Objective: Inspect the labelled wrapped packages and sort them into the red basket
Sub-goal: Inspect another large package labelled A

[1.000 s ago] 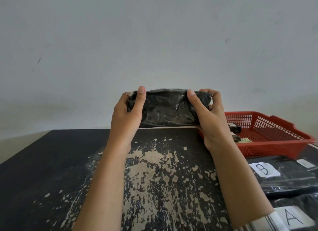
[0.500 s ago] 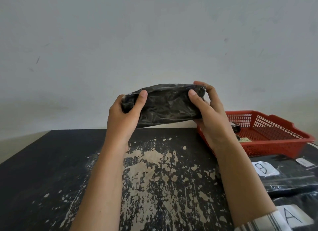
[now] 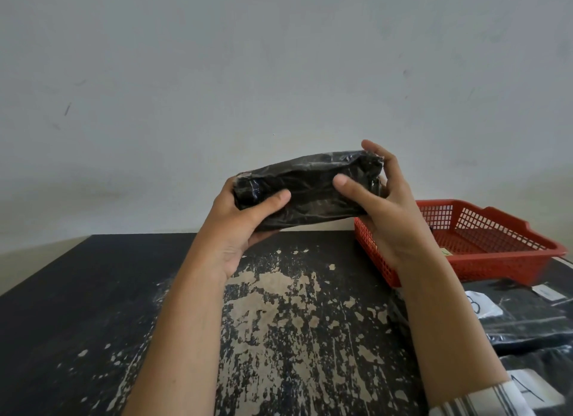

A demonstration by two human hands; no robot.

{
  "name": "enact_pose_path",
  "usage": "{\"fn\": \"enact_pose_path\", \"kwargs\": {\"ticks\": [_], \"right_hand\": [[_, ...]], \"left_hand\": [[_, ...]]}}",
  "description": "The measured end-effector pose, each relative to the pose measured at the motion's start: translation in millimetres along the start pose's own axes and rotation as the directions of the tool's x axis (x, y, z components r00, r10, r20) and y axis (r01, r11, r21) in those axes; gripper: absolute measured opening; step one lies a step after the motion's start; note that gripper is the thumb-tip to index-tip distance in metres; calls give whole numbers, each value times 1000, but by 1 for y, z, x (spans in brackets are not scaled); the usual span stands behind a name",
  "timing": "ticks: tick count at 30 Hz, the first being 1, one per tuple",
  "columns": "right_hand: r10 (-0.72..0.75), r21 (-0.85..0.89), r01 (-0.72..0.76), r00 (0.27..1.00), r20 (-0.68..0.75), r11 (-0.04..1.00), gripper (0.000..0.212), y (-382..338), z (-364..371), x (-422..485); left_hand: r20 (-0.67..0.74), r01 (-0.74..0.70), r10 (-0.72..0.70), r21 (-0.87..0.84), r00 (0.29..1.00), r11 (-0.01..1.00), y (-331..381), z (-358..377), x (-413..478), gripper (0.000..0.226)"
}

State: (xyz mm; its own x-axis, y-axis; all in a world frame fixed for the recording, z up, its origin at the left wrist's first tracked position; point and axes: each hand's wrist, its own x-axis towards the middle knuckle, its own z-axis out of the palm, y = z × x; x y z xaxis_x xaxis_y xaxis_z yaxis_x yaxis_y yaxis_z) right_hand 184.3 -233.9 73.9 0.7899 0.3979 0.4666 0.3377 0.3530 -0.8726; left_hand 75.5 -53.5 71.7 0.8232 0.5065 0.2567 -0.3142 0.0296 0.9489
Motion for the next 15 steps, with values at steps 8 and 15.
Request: {"fn": "enact_pose_path", "kwargs": {"ticks": [8, 15], "right_hand": [[-78, -143, 88, 994, 73, 986, 101, 9, 2, 2], [78, 41, -78, 997, 14, 996, 77, -3, 7, -3]], "left_hand": [[-156, -57, 71, 90, 985, 994, -2, 1, 2, 78], [-23, -175, 179, 118, 984, 978, 1, -3, -2, 88]]}}
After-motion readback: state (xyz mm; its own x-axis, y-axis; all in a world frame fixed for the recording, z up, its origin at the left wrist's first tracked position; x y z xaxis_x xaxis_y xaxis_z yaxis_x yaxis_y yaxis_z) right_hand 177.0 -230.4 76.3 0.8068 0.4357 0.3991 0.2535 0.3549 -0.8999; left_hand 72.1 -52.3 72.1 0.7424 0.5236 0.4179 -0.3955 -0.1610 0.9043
